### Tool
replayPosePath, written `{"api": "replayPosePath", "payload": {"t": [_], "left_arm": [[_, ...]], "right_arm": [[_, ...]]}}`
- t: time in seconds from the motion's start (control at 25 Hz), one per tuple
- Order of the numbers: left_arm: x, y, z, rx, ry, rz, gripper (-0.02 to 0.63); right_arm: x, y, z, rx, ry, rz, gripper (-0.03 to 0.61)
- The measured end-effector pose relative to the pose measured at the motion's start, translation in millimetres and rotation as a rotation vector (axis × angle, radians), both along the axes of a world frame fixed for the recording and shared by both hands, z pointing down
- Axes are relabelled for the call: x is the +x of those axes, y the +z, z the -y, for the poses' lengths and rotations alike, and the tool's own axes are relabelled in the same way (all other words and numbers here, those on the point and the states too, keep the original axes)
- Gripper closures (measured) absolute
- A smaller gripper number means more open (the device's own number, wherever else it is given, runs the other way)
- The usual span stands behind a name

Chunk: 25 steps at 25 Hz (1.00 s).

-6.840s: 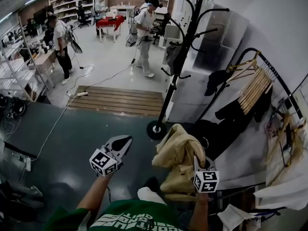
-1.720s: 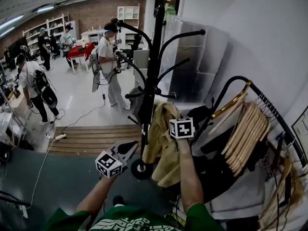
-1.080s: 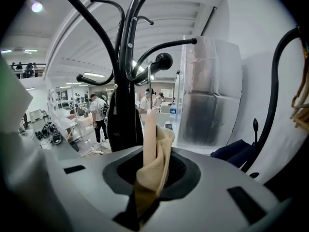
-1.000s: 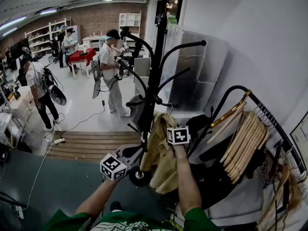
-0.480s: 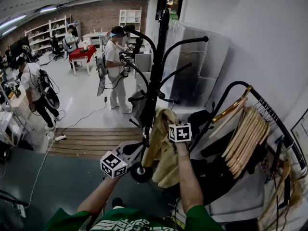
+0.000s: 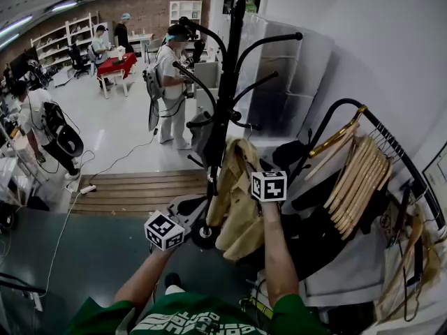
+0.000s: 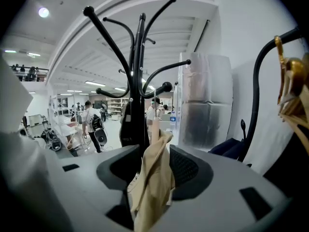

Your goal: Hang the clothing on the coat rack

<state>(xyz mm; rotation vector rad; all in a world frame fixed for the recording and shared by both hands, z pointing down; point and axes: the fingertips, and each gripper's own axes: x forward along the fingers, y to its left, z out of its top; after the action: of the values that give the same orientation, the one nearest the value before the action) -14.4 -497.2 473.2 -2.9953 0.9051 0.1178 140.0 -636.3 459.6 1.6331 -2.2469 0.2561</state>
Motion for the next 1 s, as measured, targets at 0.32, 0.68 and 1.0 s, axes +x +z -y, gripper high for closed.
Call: {"api": "replayPosePath", "payload": {"t": [0.32, 0.68, 1.0], "left_arm": [[8, 0, -19, -0.012, 0.014, -0.003, 0.611], [25, 14, -45, -0.05, 0.017, -0.021, 0.611], [35, 21, -71, -0.058, 0.023, -0.026, 0.611]], "right_arm": [[-3, 4, -64, 0.013, -0.046, 0.033, 0.399], [4, 19, -128, 0.012, -0.087, 0.089, 0.424], [6, 39, -175, -0.007, -0.133, 0.138, 0.543]]}}
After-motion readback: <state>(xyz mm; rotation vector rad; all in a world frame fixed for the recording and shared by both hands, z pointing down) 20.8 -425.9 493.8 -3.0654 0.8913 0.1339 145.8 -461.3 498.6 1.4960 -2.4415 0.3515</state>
